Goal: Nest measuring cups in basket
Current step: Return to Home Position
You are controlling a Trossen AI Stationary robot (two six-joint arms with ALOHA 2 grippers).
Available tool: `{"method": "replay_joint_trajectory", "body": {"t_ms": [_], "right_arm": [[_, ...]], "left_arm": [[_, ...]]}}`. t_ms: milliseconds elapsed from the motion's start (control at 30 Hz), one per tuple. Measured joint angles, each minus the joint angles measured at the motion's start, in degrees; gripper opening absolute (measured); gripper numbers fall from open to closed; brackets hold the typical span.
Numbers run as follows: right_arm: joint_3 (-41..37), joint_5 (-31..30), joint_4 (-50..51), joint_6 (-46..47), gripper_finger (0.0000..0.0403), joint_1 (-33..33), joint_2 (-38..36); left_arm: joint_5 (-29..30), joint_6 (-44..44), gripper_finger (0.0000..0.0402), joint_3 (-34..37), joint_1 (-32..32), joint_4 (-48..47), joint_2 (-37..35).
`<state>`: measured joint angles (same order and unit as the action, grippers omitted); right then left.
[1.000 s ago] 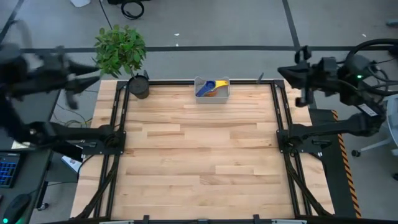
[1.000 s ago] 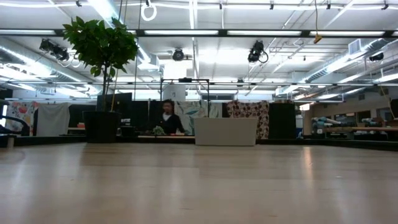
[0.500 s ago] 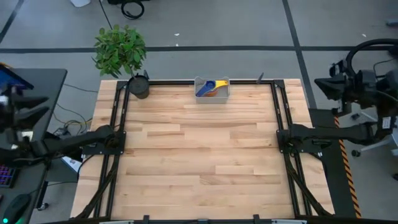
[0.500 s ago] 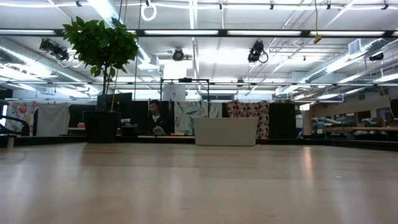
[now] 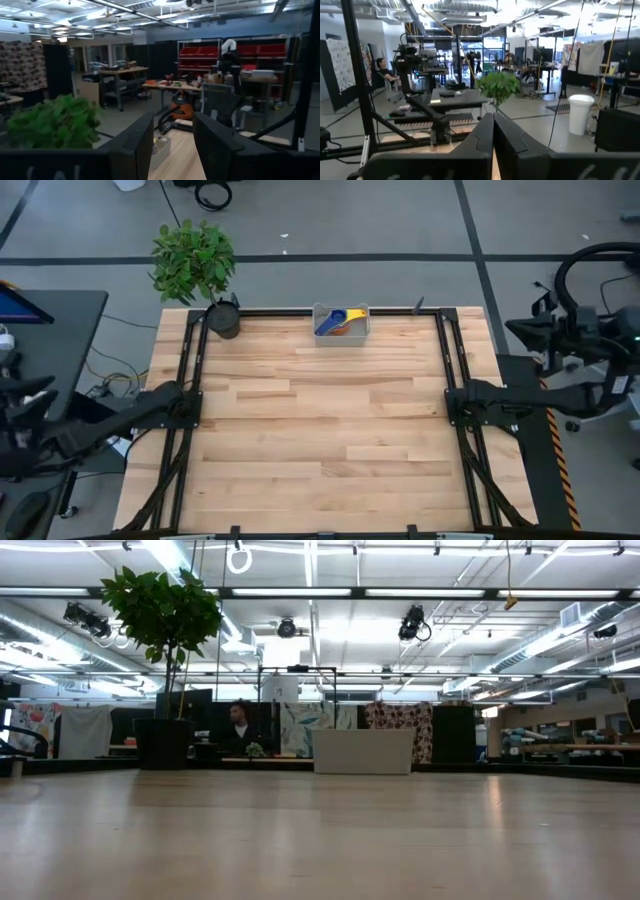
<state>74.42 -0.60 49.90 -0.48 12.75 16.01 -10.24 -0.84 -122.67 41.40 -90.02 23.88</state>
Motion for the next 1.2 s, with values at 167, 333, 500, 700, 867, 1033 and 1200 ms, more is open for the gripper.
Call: {"method": "replay_joint_trajectory", "body": {"t_ms": [167, 333, 500, 700, 867, 1033, 1200], "right_arm": [[-4.7, 0.0, -1.5, 1.6, 0.0012, 0.0, -3.4], [-12.2, -1.6, -7.3, 2.5, 0.0012, 0.0, -7.5], [-20.8, -1.5, -15.3, 1.0, 0.0012, 0.0, -10.7], [-27.0, -1.9, -19.5, 1.0, 0.0012, 0.0, -11.5], [-31.2, -1.5, -24.5, -1.7, 0.0012, 0.0, -11.5], [-37.9, -1.4, -32.5, -2.5, 0.0012, 0.0, -11.5], [-45.6, -1.3, -40.7, -2.7, 0.0012, 0.0, -11.5]], "left_arm": [[0.1, -0.1, 0.0141, 7.1, 2.8, 0.0, -7.5], [0.7, -1.0, 0.0141, 14.5, 5.7, 1.5, -14.4], [1.0, -1.3, 0.0141, 22.1, 7.9, 5.4, -20.0], [1.2, 0.7, 0.0141, 29.9, 9.2, 8.7, -23.3], [-0.8, 6.0, 0.0141, 38.0, 9.1, 19.0, -23.5], [-3.6, 7.7, 0.0141, 49.6, 8.6, 29.5, -23.5], [-6.5, 7.3, 0.0141, 64.1, 8.6, 41.2, -23.5]]}}
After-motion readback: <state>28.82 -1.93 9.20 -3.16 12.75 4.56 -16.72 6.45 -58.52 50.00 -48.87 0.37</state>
